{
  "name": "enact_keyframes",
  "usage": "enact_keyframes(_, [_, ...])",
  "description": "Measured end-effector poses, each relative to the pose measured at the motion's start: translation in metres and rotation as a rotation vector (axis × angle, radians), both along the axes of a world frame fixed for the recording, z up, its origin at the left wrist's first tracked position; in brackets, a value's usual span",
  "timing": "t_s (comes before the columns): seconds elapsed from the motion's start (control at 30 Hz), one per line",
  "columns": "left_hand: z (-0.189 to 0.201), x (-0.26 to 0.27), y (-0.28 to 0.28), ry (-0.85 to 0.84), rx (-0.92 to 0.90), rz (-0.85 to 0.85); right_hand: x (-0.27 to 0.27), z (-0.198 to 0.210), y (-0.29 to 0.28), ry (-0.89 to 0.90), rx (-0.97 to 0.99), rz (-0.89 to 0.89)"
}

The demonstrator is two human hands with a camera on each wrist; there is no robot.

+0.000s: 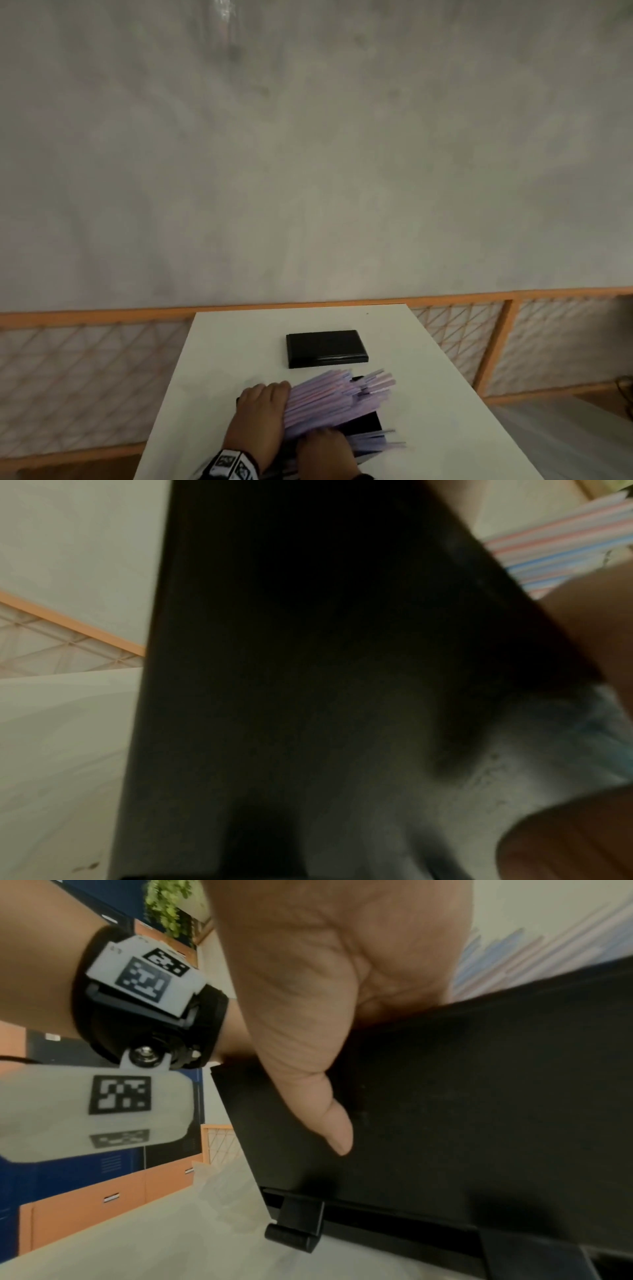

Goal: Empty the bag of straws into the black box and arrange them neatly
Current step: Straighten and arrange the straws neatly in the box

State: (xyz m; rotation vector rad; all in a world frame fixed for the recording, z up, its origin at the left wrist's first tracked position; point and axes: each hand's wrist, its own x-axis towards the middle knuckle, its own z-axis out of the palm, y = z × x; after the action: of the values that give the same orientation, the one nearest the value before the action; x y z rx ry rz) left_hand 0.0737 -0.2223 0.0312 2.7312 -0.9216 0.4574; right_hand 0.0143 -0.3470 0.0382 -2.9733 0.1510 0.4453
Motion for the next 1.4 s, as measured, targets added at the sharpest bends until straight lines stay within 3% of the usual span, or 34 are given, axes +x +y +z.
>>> enact_keyframes(0.2, [-0.001, -0.001, 0.004, -0.003, 0.016, -0.019, -0.005, 0.000, -0.005, 0.015, -0.080, 0.216])
enact_keyframes(0.3, [-0.003, 0.000, 0.002, -0.016, 0.035, -0.041, -0.004, -0.004, -0.004, -0.263, -0.079, 0.168])
enact_keyframes(0.37, [-0.005, 0.001, 0.002, -0.020, 0.033, -0.043, -0.004, -0.008, -0.004, -0.199, -0.040, 0.117])
enact_keyframes(0.4, [-0.006, 0.001, 0.001, -0.026, 0.033, -0.044, 0.004, -0.020, -0.003, -0.366, -0.032, 0.117])
enact_keyframes(0.47, [-0.007, 0.001, 0.000, -0.043, 0.025, -0.048, 0.010, -0.030, -0.003, -0.428, -0.006, 0.104])
enact_keyframes(0.53, [-0.007, 0.001, 0.000, -0.055, 0.021, -0.046, -0.001, -0.007, 0.003, -0.262, -0.019, 0.108])
enact_keyframes(0.63, [-0.007, 0.002, 0.000, -0.065, 0.004, -0.041, -0.009, 0.012, -0.002, -0.174, 0.040, 0.334])
enact_keyframes(0.7, [-0.008, 0.003, -0.001, -0.070, -0.004, -0.041, -0.011, 0.020, -0.002, -0.050, 0.059, 0.376])
enact_keyframes(0.87, [-0.008, 0.005, -0.002, -0.067, -0.022, -0.050, -0.013, 0.007, -0.010, -0.146, -0.064, 0.428])
enact_keyframes(0.9, [-0.007, 0.006, -0.002, -0.067, -0.016, -0.048, -0.016, 0.009, -0.010, -0.055, -0.097, 0.423])
enact_keyframes(0.97, [-0.007, 0.006, -0.002, -0.071, -0.021, -0.046, -0.020, 0.006, -0.005, -0.108, -0.123, 0.374])
enact_keyframes(1.07, [-0.007, 0.004, -0.001, -0.079, -0.024, -0.045, -0.018, 0.004, -0.001, -0.193, -0.116, 0.476])
enact_keyframes(1.27, [-0.008, 0.003, -0.001, -0.084, -0.036, -0.045, -0.008, 0.011, -0.002, 0.035, -0.138, 0.325])
enact_keyframes(1.4, [-0.008, 0.003, -0.001, -0.096, -0.067, -0.054, -0.001, 0.015, -0.005, 0.067, -0.105, 0.300])
